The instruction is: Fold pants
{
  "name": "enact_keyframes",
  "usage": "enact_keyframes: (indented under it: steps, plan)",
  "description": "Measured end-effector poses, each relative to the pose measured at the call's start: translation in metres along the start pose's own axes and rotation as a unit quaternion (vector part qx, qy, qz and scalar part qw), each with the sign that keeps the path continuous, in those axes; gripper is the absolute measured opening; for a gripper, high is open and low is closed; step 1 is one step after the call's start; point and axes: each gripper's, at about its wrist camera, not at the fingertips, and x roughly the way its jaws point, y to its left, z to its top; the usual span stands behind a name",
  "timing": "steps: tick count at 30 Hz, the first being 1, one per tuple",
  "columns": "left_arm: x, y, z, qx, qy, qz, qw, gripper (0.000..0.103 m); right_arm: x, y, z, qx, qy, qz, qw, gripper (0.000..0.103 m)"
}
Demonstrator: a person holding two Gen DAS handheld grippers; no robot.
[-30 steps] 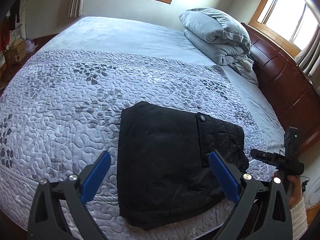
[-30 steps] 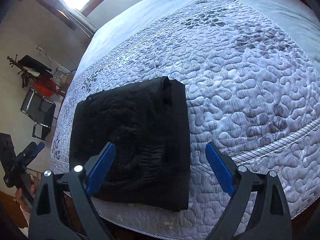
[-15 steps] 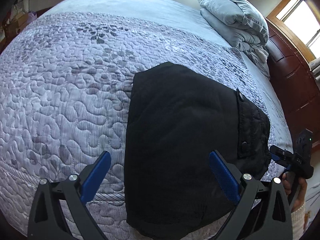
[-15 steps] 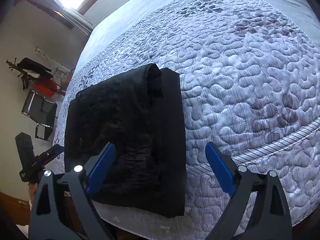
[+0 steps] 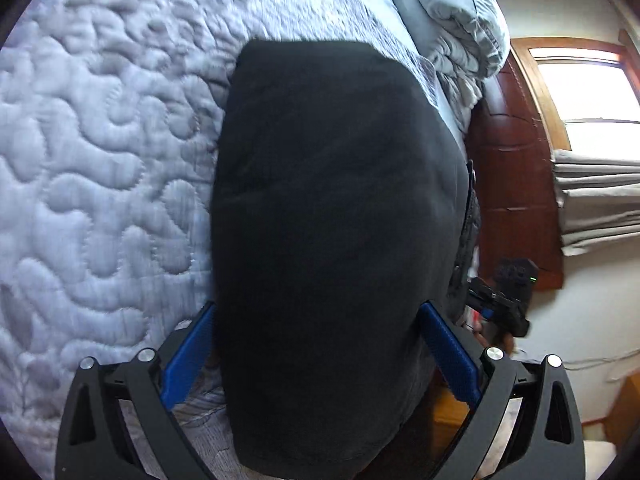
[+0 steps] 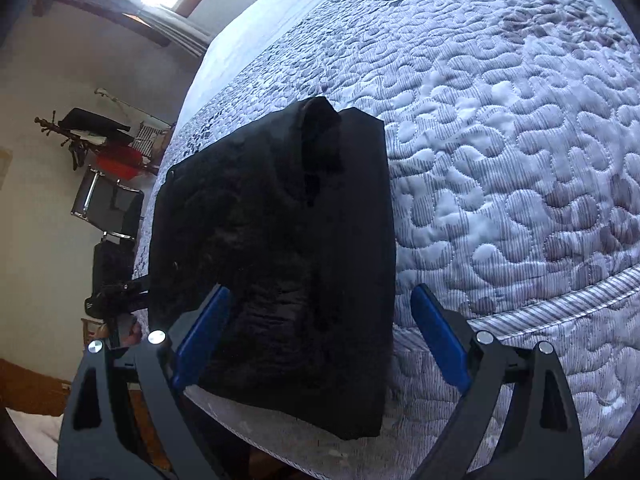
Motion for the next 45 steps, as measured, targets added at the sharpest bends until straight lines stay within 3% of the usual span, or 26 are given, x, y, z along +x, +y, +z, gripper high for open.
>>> enact_keyframes:
  steps: [5,9,15,23,27,32,38,39,41,45]
  plan:
    - [0.008,0.008,0.017,-0.01,0.053,-0.043,0.9976,0.099,0.008,-0.022,0.005,0.037,0.014,0.054,0.998,0.091]
    - [0.013,0.006,0.024,-0.007,0.09,-0.051,0.9946,0.099,0.012,-0.036,0.008,0.057,0.026,0.087,0.994,0.091]
    - [0.021,0.005,0.033,-0.004,0.127,-0.061,0.99,0.099,0.022,-0.039,0.013,0.056,0.043,0.099,0.993,0.094]
    - [0.042,-0.015,0.043,-0.002,0.16,-0.007,0.9871,0.099,0.028,-0.041,0.016,0.067,0.062,0.121,0.988,0.095]
    - [0.043,-0.025,0.04,0.033,0.184,-0.007,0.9823,0.099,0.028,-0.046,0.022,0.069,0.074,0.132,0.986,0.096]
    - [0.039,0.0,0.046,-0.041,0.181,-0.079,0.9794,0.099,0.027,-0.056,0.032,0.062,0.099,0.155,0.981,0.096]
    - [0.051,-0.017,0.038,-0.014,0.211,-0.076,0.9745,0.099,0.042,-0.045,0.043,0.021,0.149,0.188,0.971,0.101]
    - [0.054,-0.018,0.037,-0.021,0.212,-0.079,0.9739,0.099,0.047,-0.041,0.045,0.011,0.152,0.177,0.972,0.101]
    - [0.059,-0.02,0.036,-0.025,0.208,-0.071,0.9753,0.099,0.052,-0.039,0.049,0.009,0.159,0.17,0.973,0.101]
    - [0.056,-0.02,0.035,-0.035,0.196,-0.064,0.9779,0.099,0.047,-0.05,0.055,0.03,0.156,0.197,0.967,0.1]
